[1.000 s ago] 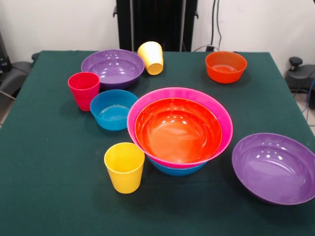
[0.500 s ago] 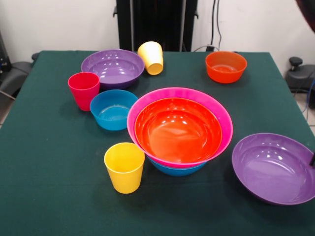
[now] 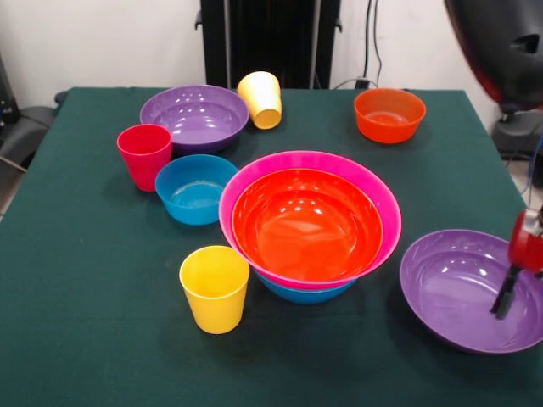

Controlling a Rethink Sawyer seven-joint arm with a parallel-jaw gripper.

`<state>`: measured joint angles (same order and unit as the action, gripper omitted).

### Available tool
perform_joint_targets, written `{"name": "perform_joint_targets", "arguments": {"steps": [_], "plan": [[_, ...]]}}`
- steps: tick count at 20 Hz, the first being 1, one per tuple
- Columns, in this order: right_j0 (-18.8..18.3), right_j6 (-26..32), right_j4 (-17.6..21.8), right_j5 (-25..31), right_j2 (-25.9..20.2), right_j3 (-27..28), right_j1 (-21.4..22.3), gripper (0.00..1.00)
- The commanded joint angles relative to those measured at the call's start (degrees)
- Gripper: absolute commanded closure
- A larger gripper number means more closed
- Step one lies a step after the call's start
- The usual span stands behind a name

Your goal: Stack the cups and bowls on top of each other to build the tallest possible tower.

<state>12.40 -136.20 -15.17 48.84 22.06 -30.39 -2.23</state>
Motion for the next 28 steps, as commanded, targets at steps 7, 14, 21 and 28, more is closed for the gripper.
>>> {"name": "perform_joint_targets", "arguments": {"steps": [7,14,21,28], "plan": [[-0.81,4.22,3.85,1.53,-3.14,0.01,-0.95,1.00],[-0.50,3.36,4.16,0.68,-2.84,0.01,-1.05,1.00],[0.08,1.27,2.92,2.92,-3.21,0.14,-0.98,0.00],[1.42,-2.57,1.66,6.79,-2.09,0.81,-1.25,0.00]]}}
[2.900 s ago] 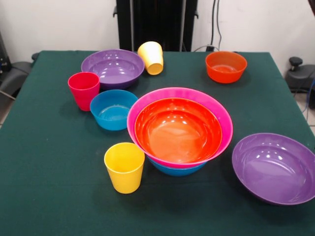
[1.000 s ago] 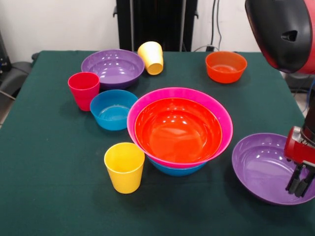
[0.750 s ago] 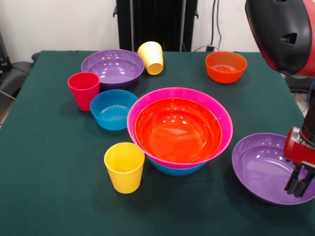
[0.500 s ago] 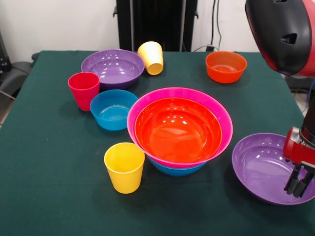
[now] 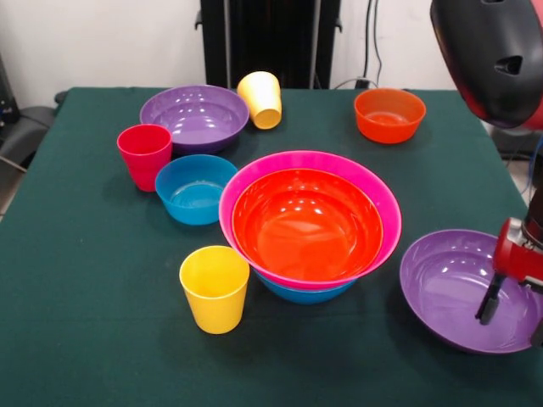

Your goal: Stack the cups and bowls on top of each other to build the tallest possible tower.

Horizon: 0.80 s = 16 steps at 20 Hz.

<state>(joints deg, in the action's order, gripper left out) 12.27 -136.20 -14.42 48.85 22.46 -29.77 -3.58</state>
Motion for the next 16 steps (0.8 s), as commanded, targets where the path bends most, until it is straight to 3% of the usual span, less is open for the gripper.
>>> {"name": "perform_joint_targets", "arguments": {"steps": [1,8,10,13,16], "plan": [[1.52,-2.89,0.61,8.01,-2.40,0.09,0.24,0.00],[0.74,-5.22,0.66,11.95,-0.38,-4.25,2.26,0.00],[-0.41,-5.06,0.58,14.13,0.61,-1.34,0.57,0.00],[-2.82,-5.46,-0.47,18.44,2.84,7.36,-5.15,0.00],[-4.22,-6.06,-1.79,17.28,3.65,12.37,-10.02,0.00]]}}
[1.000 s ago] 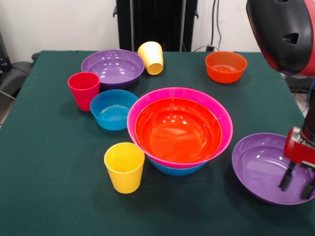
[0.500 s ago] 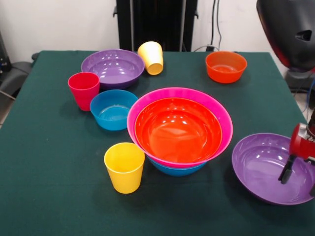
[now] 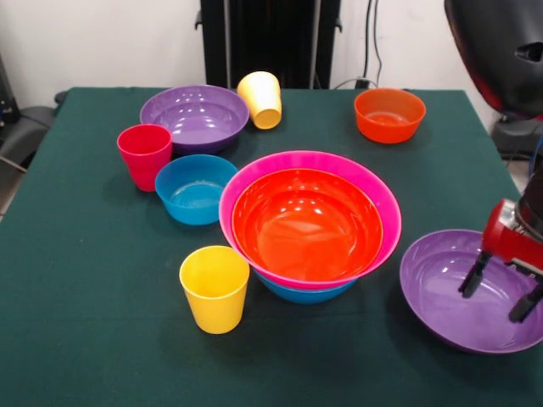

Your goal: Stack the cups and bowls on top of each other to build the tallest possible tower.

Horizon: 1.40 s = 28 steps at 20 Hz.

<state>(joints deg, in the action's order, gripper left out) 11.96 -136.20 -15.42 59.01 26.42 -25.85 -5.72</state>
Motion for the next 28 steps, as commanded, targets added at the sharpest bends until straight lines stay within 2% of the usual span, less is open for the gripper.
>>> {"name": "perform_joint_targets", "arguments": {"steps": [1,5,9,13,17,20,24,26,28], "plan": [[-4.25,-6.19,-1.64,6.45,-0.39,9.87,-9.33,0.00],[-5.25,-8.15,-5.75,6.32,3.53,16.81,-13.95,0.00],[-6.22,-11.73,-13.78,7.34,11.46,22.14,-16.90,0.00],[-7.54,-13.77,-23.33,7.48,21.35,24.24,-18.52,0.00],[-9.67,-11.63,-32.68,6.34,30.59,24.93,-20.24,0.00],[-10.43,-10.64,-37.93,5.30,35.51,24.54,-20.93,0.00],[-9.73,-11.66,-43.85,5.21,38.96,23.07,-21.44,0.00],[-8.81,-12.13,-44.75,5.00,38.42,21.79,-21.56,0.00],[-7.25,-12.21,-44.08,4.93,36.02,19.43,-21.18,0.00]]}}
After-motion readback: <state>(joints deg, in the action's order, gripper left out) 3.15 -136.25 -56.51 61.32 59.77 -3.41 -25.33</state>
